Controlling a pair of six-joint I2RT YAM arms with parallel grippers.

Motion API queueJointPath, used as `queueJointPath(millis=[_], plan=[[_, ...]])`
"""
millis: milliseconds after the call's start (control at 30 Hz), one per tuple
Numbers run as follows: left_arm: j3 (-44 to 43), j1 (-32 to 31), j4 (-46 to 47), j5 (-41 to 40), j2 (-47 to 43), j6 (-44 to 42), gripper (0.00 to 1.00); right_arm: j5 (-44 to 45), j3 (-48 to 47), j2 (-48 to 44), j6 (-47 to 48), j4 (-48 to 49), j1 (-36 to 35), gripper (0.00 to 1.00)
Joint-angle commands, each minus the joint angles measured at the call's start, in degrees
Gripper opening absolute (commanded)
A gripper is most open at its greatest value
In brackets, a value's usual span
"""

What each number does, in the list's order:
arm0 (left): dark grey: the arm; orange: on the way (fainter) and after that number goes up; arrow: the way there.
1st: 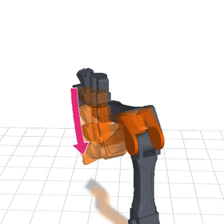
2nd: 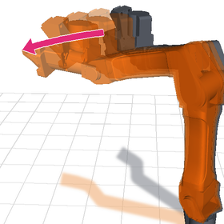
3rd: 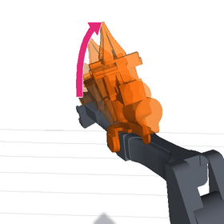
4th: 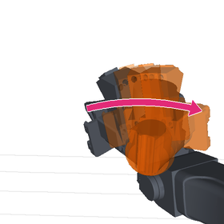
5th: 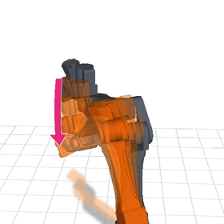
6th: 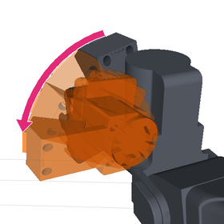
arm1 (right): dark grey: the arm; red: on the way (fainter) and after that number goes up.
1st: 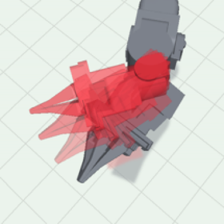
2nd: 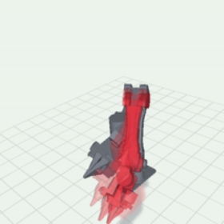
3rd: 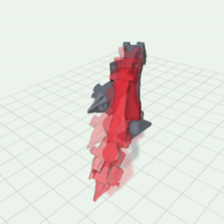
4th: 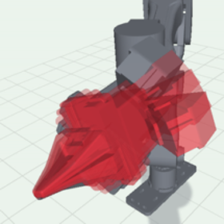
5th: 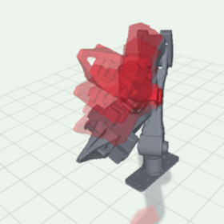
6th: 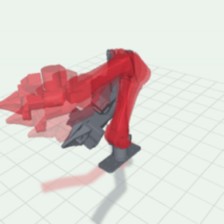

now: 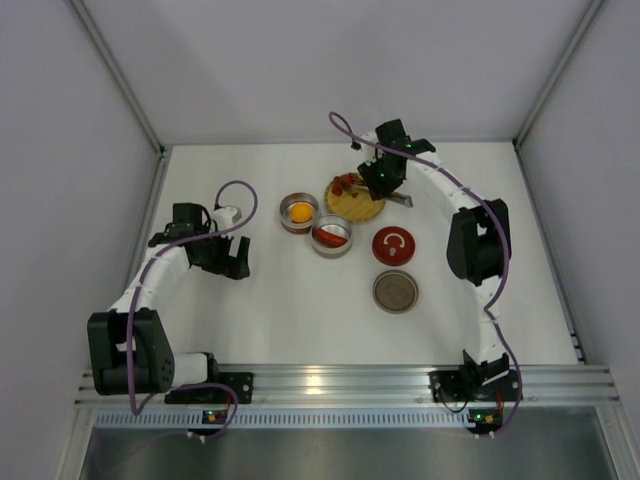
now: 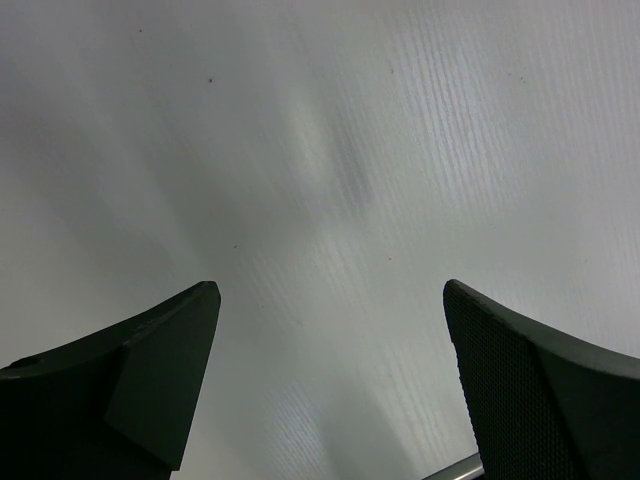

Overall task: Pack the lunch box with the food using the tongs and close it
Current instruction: Pick up the fake food from the plate, then place the fake food in the packing box.

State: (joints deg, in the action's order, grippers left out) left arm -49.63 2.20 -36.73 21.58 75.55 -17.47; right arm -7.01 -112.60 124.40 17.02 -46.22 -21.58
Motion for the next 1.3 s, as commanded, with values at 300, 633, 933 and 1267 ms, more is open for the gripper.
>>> queueJointPath(millis=[300,633,933,1267], plan=[[-0.91,-0.09,1.66,0.30,-0.93,0.34,0.98,-0.64,0.01,-9.69,0.83,1.57,1.28,0.18],[-1.00,-0.17,1.05,-0.05,-2.16,0.60,0.98,-7.05,8.35,-20.06,1.62,-0.27,2.51,0.12],[-0.91,-0.09,1.14,-0.05,-2.60,0.60,0.98,-12.86,19.51,-30.97,4.25,-3.00,-1.00,0.12],[-0.91,-0.09,1.05,-0.23,-3.13,0.78,0.98,-7.68,27.78,-33.08,5.83,0.07,-8.47,0.12]])
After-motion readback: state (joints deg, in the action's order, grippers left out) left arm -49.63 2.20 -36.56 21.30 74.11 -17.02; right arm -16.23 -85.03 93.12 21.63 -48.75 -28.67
